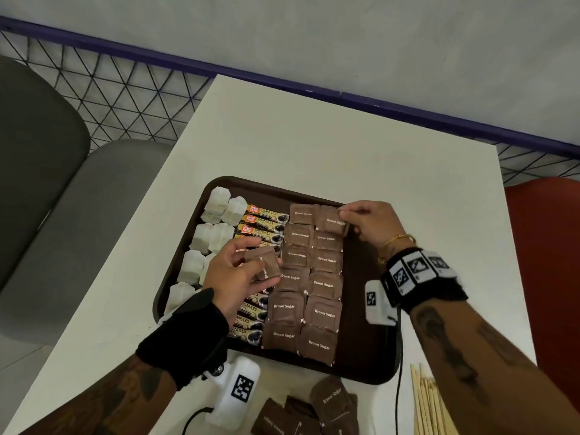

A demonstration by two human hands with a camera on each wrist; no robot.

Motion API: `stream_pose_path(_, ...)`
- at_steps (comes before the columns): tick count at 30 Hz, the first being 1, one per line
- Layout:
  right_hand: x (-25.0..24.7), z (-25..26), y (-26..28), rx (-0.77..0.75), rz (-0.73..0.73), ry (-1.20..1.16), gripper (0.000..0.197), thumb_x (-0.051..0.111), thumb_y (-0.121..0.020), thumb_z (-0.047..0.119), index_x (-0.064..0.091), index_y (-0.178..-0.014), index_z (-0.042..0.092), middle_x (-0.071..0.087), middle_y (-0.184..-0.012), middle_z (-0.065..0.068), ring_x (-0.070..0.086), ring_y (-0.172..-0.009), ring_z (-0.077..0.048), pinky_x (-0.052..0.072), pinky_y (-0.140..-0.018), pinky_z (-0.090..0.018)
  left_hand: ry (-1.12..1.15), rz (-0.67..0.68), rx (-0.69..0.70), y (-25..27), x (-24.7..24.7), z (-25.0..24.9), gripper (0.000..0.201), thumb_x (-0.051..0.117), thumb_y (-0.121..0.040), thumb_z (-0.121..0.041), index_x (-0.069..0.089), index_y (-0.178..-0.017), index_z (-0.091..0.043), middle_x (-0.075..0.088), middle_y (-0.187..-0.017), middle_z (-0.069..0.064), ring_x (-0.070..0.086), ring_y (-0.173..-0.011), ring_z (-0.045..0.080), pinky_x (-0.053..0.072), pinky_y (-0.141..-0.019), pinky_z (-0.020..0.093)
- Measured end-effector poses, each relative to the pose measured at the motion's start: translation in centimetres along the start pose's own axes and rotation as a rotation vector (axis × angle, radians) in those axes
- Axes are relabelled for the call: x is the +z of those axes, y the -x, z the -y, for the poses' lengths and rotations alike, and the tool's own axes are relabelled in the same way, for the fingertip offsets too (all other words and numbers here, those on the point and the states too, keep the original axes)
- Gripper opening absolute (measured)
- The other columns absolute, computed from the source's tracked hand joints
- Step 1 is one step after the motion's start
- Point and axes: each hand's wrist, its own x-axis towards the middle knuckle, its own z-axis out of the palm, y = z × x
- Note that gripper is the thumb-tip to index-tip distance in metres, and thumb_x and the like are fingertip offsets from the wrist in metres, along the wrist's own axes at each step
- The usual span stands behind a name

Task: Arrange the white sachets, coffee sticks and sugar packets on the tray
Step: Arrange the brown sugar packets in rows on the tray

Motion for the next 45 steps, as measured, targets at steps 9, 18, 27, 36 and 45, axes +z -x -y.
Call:
stream_pose_path(9, 1.2, -1.1, -4.1, -0.103, -0.101, 0.289, 0.008, 0.075, -0.079, 0.018, 0.076, -0.086, 0.014, 0.074, -0.091, -0.003, 0.066, -0.092, -0.019, 0.053, -0.087, -0.030, -0.012, -0.039, -0.019, -0.7, -0.6, 0.4, 0.036, 0.057, -0.088, 0.012, 0.060, -0.114, -0.013, 0.064, -0.119, 0.017, 0.068, -0.102, 0.036, 0.059, -0.082, 0.050)
stream_pose_path(18, 1.7, -0.1, 1.8, -0.119, -0.180, 0.189, 0.019, 0.070, -0.084, 0.039, 0.067, -0.089, 0.021, 0.066, -0.088, 0.008, 0.061, -0.083, -0.007, 0.050, -0.073, -0.025, -0.144, -0.046, 0.015, 0.1, -0.2, 0.7, 0.012, 0.070, -0.084, -0.005, 0.071, -0.096, -0.009, 0.072, -0.093, 0.012, 0.069, -0.089, 0.025, 0.057, -0.074, 0.036)
stream_pose_path(27, 6.2, -3.2, 15.8, 0.136, 0.259, -0.327, 0.010, 0.076, -0.083, 0.016, 0.070, -0.089, 0.010, 0.074, -0.078, -0.006, 0.058, -0.053, -0.014, 0.043, -0.041, -0.023, -0.229, 0.039, -0.067, 2.1, -1.2, 2.7, 0.015, 0.077, -0.076, -0.001, 0.066, -0.078, -0.010, 0.071, -0.078, 0.006, 0.066, -0.066, 0.016, 0.051, -0.055, 0.024)
stream_pose_path(36, 7.8, -6.4, 18.8, 0.173, 0.163, -0.060, 0.019, 0.068, -0.090, 0.024, 0.073, -0.074, 0.016, 0.070, -0.063, 0.000, 0.052, -0.043, -0.002, 0.043, -0.048, -0.021, -0.950, 0.115, -0.049, 4.6, -3.2, 4.5, 0.012, 0.075, -0.082, -0.030, 0.074, -0.078, -0.019, 0.071, -0.073, -0.005, 0.063, -0.067, 0.010, 0.050, -0.062, 0.022)
stream_pose_path(45, 8.8, -6.5, 18.3, 0.031, 0.078, 0.324, 0.021, 0.069, -0.085, 0.038, 0.066, -0.069, 0.025, 0.069, -0.068, 0.005, 0.065, -0.075, -0.016, 0.052, -0.075, -0.026, -1.584, 0.032, 0.115, 5.5, -1.4, 4.5, 0.020, 0.061, -0.088, -0.048, 0.071, -0.085, -0.031, 0.069, -0.090, -0.006, 0.063, -0.086, 0.015, 0.048, -0.069, 0.026)
